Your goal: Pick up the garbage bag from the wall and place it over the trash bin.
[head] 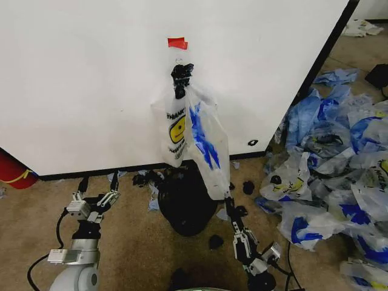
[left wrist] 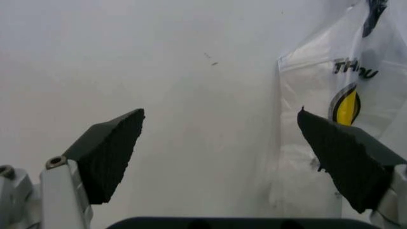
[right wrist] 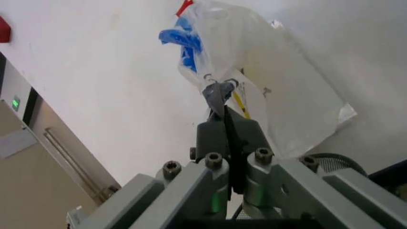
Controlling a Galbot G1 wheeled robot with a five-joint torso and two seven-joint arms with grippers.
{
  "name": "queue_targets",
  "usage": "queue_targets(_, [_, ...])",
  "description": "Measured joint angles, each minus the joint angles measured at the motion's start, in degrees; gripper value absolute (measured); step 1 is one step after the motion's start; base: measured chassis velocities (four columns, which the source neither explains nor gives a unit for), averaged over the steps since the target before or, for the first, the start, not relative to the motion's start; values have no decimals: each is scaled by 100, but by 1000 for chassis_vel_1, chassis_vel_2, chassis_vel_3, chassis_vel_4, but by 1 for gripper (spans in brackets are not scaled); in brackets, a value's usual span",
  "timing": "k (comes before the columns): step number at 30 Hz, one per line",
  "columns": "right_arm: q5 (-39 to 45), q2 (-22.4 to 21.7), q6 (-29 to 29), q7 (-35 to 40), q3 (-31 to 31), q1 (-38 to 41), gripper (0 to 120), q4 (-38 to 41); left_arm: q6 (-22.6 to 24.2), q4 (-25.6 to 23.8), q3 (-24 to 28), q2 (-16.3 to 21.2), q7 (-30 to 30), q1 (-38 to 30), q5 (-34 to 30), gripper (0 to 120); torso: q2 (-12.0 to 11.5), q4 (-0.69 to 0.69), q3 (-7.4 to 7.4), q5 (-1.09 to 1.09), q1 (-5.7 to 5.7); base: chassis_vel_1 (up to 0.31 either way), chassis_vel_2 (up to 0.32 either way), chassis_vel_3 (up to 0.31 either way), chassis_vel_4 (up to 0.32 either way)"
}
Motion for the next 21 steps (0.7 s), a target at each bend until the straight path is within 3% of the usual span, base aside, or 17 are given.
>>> queue_targets(13, [50,99,104,-146,16,-29,0,-189,-37,98,-2,1,-1,-26,17,93,0,-1,0,0,0,0,0,0,0])
queue_targets(21, [12,0,-122,301,-129,691,0,-161,-43,106,43,-49,8,-14,80,93,0,0,1,1,0,0,0,0,0])
